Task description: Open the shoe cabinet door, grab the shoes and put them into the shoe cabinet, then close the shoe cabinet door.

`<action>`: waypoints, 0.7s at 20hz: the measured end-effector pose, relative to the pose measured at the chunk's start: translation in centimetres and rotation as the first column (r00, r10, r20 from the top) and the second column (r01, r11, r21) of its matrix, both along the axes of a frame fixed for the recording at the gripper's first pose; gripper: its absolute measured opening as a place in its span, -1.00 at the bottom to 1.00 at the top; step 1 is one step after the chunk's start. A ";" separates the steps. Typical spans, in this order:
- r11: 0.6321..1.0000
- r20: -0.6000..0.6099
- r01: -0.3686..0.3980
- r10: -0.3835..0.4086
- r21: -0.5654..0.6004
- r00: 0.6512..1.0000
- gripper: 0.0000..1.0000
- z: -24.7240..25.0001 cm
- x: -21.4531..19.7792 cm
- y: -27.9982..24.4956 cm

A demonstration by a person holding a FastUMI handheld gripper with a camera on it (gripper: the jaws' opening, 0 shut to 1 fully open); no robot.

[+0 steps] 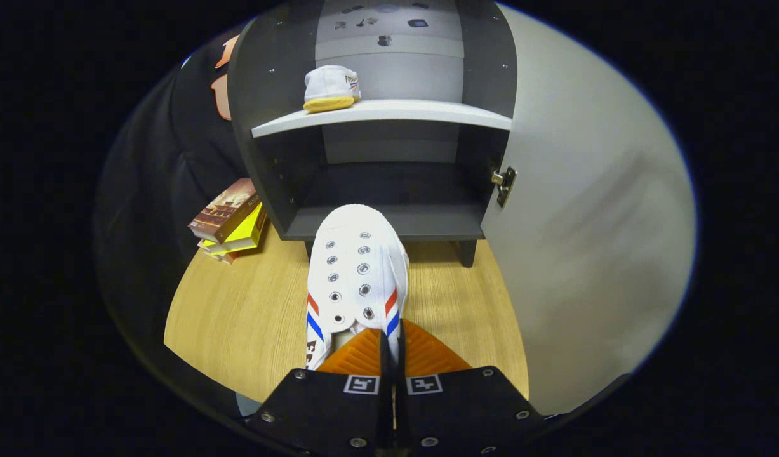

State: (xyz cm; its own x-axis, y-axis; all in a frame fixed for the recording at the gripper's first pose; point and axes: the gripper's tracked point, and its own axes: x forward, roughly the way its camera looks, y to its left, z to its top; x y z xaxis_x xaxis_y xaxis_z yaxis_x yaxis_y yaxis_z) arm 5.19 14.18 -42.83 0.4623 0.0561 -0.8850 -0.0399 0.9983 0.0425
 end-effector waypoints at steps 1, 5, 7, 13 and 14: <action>1.000 0.001 0.008 -0.008 0.001 1.000 -0.97 0.6 0.4 0.1; 0.997 -0.005 0.074 -0.075 -0.009 0.997 -0.97 3.1 2.1 -0.6; 0.997 0.018 0.076 -0.076 -0.006 0.997 -0.97 4.7 3.4 -0.6; 0.998 0.104 0.070 -0.070 -0.003 0.992 -0.98 9.8 7.7 -0.6; 0.997 0.119 0.073 -0.073 0.003 0.990 -0.98 10.6 8.5 -0.7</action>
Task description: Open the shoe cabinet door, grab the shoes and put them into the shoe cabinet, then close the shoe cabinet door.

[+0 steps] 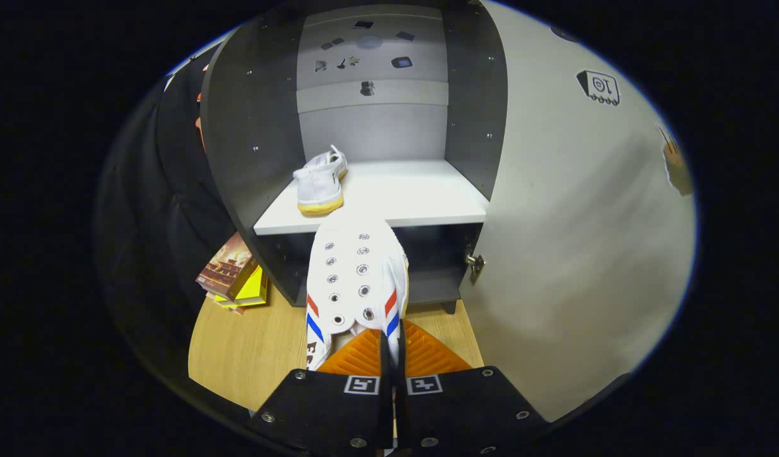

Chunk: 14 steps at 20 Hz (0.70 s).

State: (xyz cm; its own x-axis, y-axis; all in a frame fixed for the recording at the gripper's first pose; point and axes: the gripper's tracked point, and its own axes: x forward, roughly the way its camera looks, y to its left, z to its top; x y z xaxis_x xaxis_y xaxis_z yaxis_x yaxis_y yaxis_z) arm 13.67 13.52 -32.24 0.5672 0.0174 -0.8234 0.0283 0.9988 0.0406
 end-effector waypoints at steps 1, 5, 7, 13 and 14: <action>1.000 0.021 0.003 -0.003 0.000 1.000 -0.97 0.9 0.8 0.0; 1.000 0.085 0.015 -0.014 -0.013 0.996 -0.97 4.0 3.8 -0.3; 0.999 0.113 0.033 -0.031 -0.018 0.993 -0.97 5.4 5.0 -0.1; 0.997 0.181 0.055 -0.044 -0.056 0.983 -0.97 8.3 8.6 -0.7; 0.997 0.191 0.058 -0.046 -0.056 0.981 -0.97 8.8 9.4 -0.6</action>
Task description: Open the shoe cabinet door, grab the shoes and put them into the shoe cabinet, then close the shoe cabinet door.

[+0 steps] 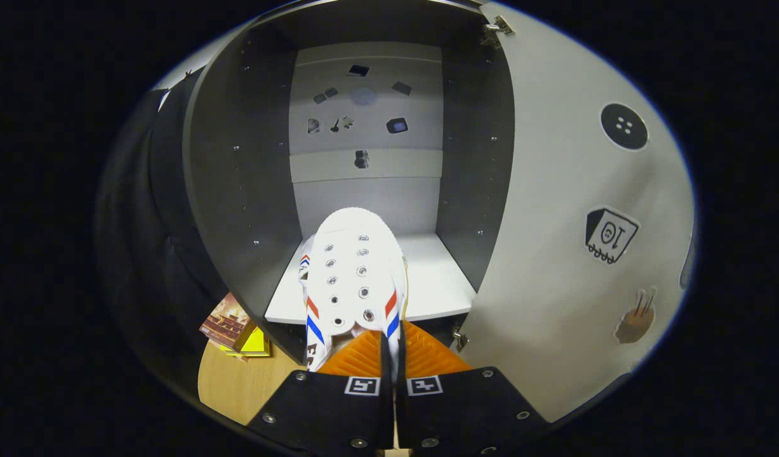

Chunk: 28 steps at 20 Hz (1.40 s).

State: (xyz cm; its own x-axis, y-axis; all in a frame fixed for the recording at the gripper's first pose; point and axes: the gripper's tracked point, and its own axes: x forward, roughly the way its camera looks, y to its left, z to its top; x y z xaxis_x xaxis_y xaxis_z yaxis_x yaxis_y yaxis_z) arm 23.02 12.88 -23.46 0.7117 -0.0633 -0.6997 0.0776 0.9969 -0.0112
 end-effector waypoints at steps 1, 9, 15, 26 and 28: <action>1.000 0.008 -0.003 0.003 -0.001 1.000 -0.97 0.3 0.6 0.0; 0.998 0.010 0.031 -0.031 -0.057 0.999 -0.98 -1.2 6.3 -1.2; 0.998 -0.068 0.025 -0.029 -0.050 0.997 -0.97 -4.8 10.6 -0.6; 0.996 -0.170 0.008 -0.023 -0.083 0.985 -0.98 -9.9 16.2 -0.3; 0.996 -0.188 0.002 -0.019 -0.088 0.982 -0.98 -10.8 16.3 -0.2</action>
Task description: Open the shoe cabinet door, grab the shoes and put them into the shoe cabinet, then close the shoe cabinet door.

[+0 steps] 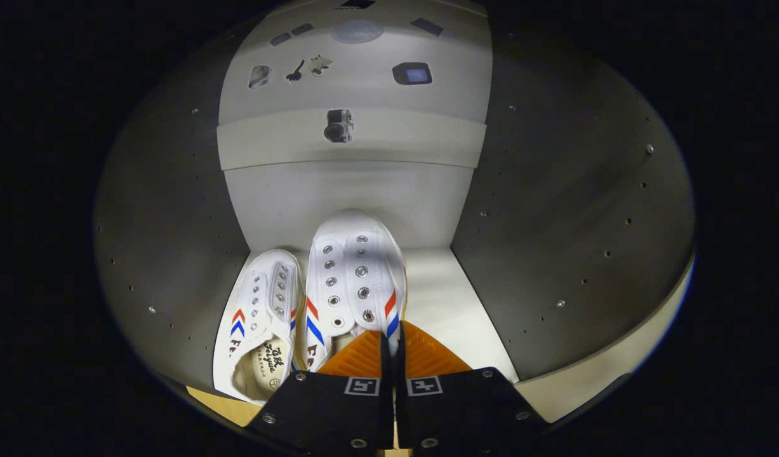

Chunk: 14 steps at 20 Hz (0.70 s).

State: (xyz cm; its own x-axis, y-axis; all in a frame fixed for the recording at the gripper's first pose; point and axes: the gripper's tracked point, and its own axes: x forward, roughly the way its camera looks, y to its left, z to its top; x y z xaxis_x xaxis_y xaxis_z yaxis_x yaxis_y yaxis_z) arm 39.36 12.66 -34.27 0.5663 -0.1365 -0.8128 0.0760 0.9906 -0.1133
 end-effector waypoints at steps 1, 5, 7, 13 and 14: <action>1.000 -0.007 -0.001 0.001 -0.007 1.000 -0.98 -0.5 0.0 -0.1; 1.000 -0.037 0.004 -0.004 -0.004 0.999 -0.97 -2.0 -0.1 -0.3; 1.000 -0.039 0.013 -0.013 0.011 0.999 -0.95 -2.4 0.0 -0.4; 0.999 0.011 -0.034 0.034 -0.033 0.999 -0.45 -0.7 -0.6 -0.6; 0.998 0.040 -0.040 0.042 -0.044 0.998 -0.38 0.4 -0.6 -0.5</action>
